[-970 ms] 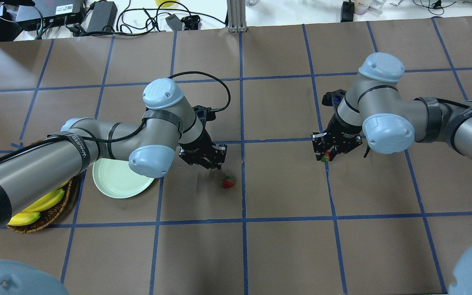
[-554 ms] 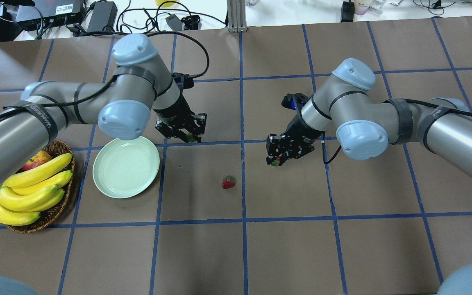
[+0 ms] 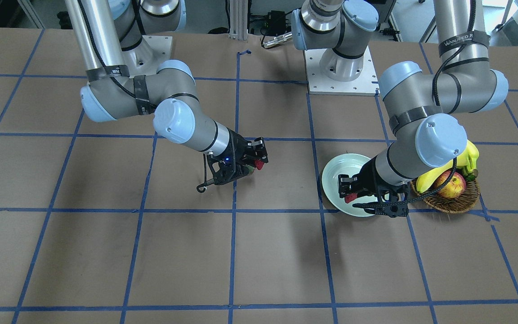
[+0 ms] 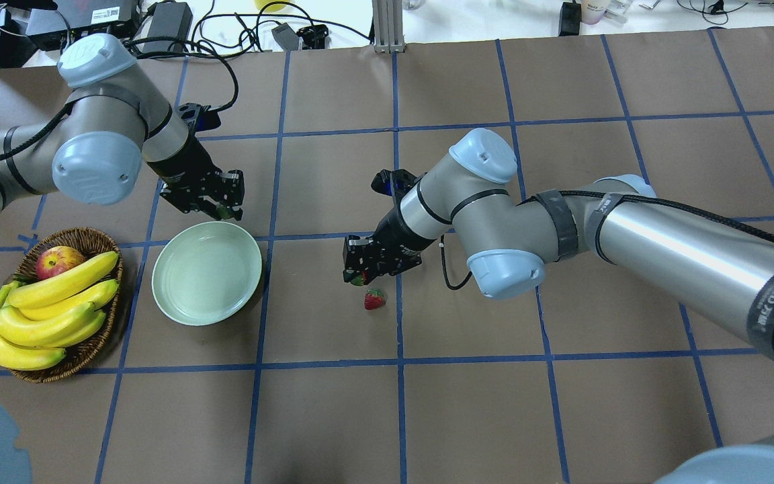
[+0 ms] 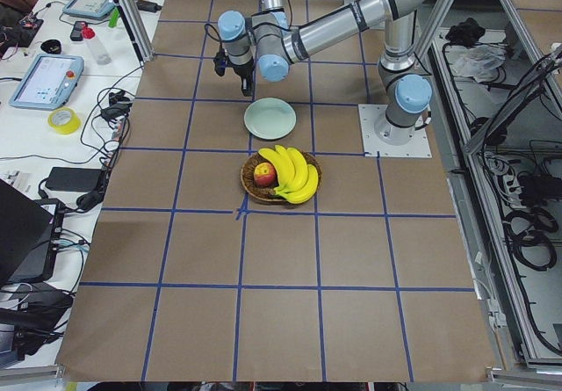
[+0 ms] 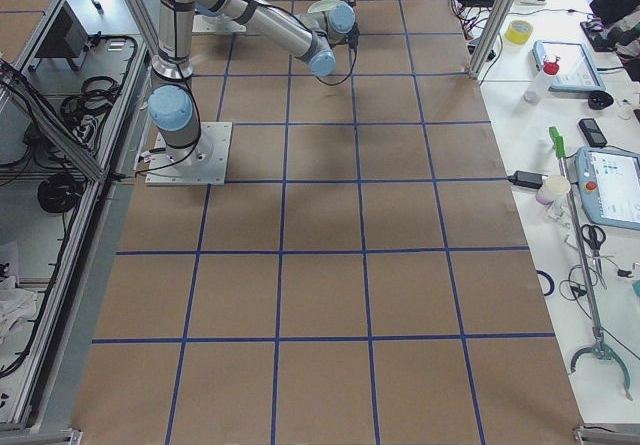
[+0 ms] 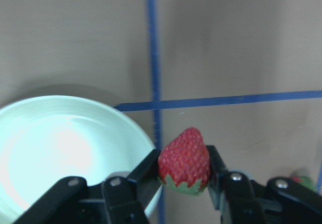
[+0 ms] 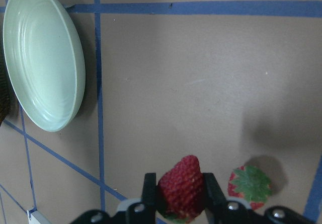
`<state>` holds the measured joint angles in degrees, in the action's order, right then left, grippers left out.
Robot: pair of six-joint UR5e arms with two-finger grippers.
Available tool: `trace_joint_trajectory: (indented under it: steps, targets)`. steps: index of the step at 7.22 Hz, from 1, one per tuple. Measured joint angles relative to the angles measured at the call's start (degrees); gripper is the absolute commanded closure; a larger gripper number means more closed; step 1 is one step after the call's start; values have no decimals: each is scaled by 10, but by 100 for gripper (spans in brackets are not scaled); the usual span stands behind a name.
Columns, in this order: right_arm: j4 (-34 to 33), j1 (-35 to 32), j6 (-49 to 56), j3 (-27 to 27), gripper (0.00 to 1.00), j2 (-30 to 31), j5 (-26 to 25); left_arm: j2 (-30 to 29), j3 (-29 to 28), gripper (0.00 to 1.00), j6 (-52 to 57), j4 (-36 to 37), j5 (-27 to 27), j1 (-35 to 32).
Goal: Collect all strawberries into plate
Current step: 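Release the left gripper's strawberry into the plate while the right sets its strawberry down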
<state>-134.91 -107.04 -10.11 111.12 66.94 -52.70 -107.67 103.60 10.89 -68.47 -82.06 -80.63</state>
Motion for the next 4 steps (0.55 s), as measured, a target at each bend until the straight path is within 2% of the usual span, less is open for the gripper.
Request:
trace_joint_trajectory:
  steps: [1, 2, 3, 4]
  targets:
    - [-7, -12, -14, -6, 0, -11, -5, -5, 31, 93, 9, 18, -5, 9]
    - [-9, -17, -27, -10, 0, -14, -9, -10, 56, 36, 12, 37, -15, 13]
    - [-7, -19, -45, -15, 0, -10, -11, -14, 68, 0, 13, 48, -24, 14]
    - [2, -20, -57, -20, 0, -3, -17, -14, 72, 0, 13, 50, -28, 14]
